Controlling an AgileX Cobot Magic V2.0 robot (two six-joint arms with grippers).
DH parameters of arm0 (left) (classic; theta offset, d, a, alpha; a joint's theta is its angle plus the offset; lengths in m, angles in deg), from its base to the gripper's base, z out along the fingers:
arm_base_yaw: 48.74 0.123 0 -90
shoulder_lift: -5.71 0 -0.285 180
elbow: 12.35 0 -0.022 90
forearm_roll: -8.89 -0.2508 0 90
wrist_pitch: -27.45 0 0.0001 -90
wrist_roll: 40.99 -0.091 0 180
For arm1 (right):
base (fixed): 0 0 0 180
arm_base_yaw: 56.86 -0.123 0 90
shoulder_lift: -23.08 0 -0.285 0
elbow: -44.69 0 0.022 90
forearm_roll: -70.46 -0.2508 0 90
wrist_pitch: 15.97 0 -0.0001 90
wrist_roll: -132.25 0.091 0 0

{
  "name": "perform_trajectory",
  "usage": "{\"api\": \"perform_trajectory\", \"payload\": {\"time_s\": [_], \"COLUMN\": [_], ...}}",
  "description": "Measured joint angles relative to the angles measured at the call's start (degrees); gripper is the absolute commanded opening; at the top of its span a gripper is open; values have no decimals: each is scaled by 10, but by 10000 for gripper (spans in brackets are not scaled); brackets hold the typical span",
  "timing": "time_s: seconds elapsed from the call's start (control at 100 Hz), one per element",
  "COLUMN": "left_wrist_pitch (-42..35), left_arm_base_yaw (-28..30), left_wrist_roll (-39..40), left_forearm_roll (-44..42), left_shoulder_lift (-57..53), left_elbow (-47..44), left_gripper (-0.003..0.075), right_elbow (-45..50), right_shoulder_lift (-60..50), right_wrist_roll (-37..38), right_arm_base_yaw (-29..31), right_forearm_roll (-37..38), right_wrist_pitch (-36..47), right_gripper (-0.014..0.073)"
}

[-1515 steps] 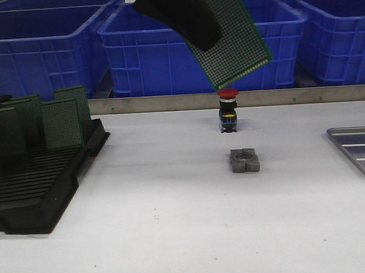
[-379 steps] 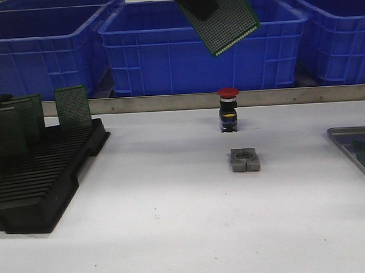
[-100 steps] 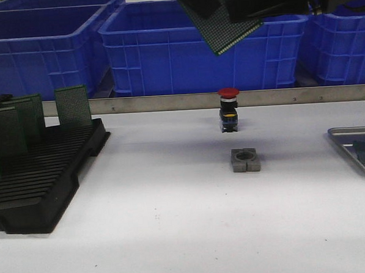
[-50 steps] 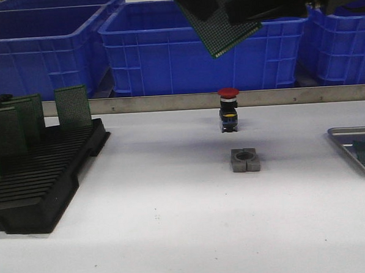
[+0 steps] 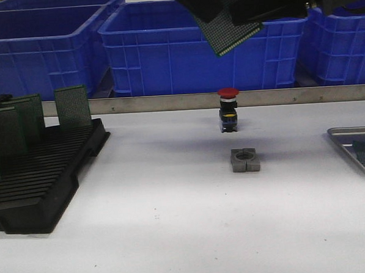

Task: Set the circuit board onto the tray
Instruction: 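Grasp the board with the right gripper and open the left gripper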

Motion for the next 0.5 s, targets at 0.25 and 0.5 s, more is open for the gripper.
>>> {"api": "perform_trajectory", "payload": {"time_s": [0.25, 0.5], "left_wrist_pitch": [0, 2], "left_arm_base_yaw": [0, 0], "left_wrist_roll": [0, 0], "left_forearm_roll": [2, 2], "left_shoulder_lift": [0, 0], "left_elbow": [0, 0], "left_gripper": [518, 517], "right_elbow": [0, 0], "right_shoulder_lift": [-2, -29], "right_wrist_roll": [22, 120], "right_arm_base_yaw": [0, 1], "right_forearm_roll": [9, 100], "right_wrist_pitch": [4, 53], "right_gripper": [-8, -8]}}
